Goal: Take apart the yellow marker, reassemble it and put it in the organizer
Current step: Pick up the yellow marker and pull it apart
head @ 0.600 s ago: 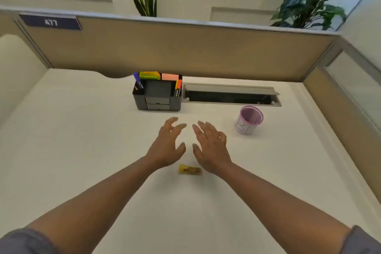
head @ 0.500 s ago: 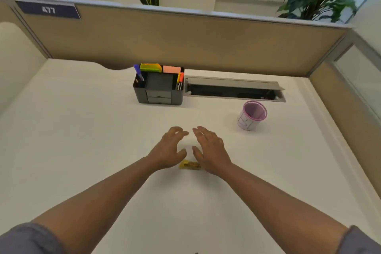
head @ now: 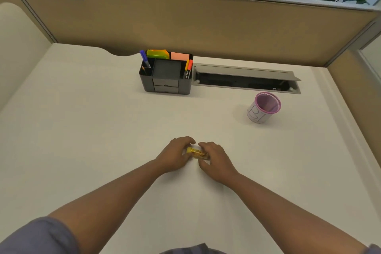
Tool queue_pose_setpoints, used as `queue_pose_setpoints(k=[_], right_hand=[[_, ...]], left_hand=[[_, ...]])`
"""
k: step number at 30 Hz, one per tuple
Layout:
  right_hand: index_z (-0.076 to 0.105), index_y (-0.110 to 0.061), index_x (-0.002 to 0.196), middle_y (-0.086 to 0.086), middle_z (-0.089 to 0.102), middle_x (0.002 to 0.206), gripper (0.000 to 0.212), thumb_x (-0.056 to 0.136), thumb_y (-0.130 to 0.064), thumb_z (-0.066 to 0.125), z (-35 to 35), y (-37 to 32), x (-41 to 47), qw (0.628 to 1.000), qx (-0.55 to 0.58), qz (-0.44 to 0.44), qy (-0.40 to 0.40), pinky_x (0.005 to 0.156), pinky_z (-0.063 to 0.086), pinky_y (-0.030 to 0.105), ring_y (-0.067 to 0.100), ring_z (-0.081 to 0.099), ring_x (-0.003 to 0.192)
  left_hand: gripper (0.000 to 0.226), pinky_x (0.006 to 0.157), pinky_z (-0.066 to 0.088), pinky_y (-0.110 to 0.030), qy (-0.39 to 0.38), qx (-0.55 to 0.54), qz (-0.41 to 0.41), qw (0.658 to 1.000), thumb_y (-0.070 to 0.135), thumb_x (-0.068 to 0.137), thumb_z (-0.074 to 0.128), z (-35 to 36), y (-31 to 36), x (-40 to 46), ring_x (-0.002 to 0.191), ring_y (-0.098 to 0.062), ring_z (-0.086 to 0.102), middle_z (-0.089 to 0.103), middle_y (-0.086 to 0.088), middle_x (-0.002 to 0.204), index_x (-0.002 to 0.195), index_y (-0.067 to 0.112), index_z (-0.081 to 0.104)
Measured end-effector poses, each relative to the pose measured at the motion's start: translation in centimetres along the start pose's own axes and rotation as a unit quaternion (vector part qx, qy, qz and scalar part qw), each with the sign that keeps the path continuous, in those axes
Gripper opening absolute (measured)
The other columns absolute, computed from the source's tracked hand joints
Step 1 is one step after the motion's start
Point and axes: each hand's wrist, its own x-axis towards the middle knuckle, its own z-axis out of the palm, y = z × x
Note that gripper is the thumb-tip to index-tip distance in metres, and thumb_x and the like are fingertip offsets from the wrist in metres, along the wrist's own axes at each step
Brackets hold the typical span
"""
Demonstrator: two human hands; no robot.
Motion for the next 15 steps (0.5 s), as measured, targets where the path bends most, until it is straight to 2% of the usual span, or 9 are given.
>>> queue_pose_setpoints(k=[3, 5, 7, 9, 12, 15], right_hand=[[0.054, -0.018, 0.141, 0.004, 0.065, 0.125, 0.051, 0.092, -0.026, 0.065, 0.2, -0.3, -0.2, 1.0, 0.003, -0.003, 0.019, 0.093, 0.047, 0.039, 0.027, 0.057, 0.11], [0.058, -0.023, 0.135, 0.001, 0.067, 0.121, 0.043, 0.092, -0.026, 0.064, 0.2, -0.5, -0.3, 0.999, 0.01, -0.016, 0.032, 0.09, 0.049, 0.039, 0.024, 0.059, 0.108], [0.063, -0.025, 0.127, -0.002, 0.068, 0.114, 0.034, 0.093, -0.023, 0.062, 0.1, -0.7, -0.3, 0.998, 0.028, -0.028, 0.046, 0.087, 0.051, 0.038, 0.019, 0.06, 0.105], [0.066, -0.025, 0.124, -0.002, 0.067, 0.109, 0.03, 0.094, -0.021, 0.062, -0.1, -0.7, -0.3, 0.997, 0.046, -0.033, 0.057, 0.086, 0.051, 0.036, 0.017, 0.06, 0.102], [0.066, -0.024, 0.115, -0.002, 0.067, 0.098, 0.02, 0.098, -0.027, 0.056, -0.3, -0.7, -0.3, 0.997, 0.048, -0.035, 0.049, 0.079, 0.051, 0.038, 0.018, 0.059, 0.091], [0.06, -0.022, 0.124, -0.002, 0.068, 0.097, 0.028, 0.101, -0.034, 0.051, -0.2, -0.7, -0.6, 0.998, 0.045, -0.027, 0.042, 0.073, 0.048, 0.035, 0.015, 0.057, 0.085]], left_hand=[[0.024, 0.079, 0.045, -0.028, -0.002, -0.056, -0.037, 0.998, 0.023, 0.094, 0.064, -0.3, 0.3, 0.1, 0.084, -0.013, 0.058, 0.065, 0.0, 0.098, 0.117, 0.022, 0.06], [0.016, 0.075, 0.049, -0.032, -0.01, -0.1, -0.058, 0.993, 0.034, 0.096, 0.061, -0.6, 0.9, 0.1, 0.079, -0.014, 0.06, 0.068, -0.003, 0.093, 0.109, 0.027, 0.062], [0.019, 0.072, 0.051, -0.035, -0.006, -0.115, -0.066, 0.991, 0.046, 0.094, 0.06, -1.0, 1.4, 0.2, 0.079, -0.021, 0.066, 0.073, -0.009, 0.091, 0.099, 0.028, 0.065], [0.022, 0.068, 0.049, -0.031, 0.001, -0.114, -0.06, 0.992, 0.05, 0.091, 0.063, -1.4, 1.8, 0.3, 0.074, -0.02, 0.065, 0.074, -0.008, 0.088, 0.093, 0.029, 0.067], [0.019, 0.072, 0.051, -0.024, -0.019, -0.124, -0.046, 0.991, 0.041, 0.083, 0.077, -1.9, 2.0, 0.4, 0.071, -0.007, 0.064, 0.073, 0.005, 0.097, 0.097, 0.03, 0.07], [0.025, 0.08, 0.057, -0.026, -0.026, -0.135, -0.04, 0.99, 0.017, 0.079, 0.082, -2.4, 1.9, 0.5, 0.074, -0.002, 0.07, 0.073, 0.01, 0.103, 0.1, 0.027, 0.072]])
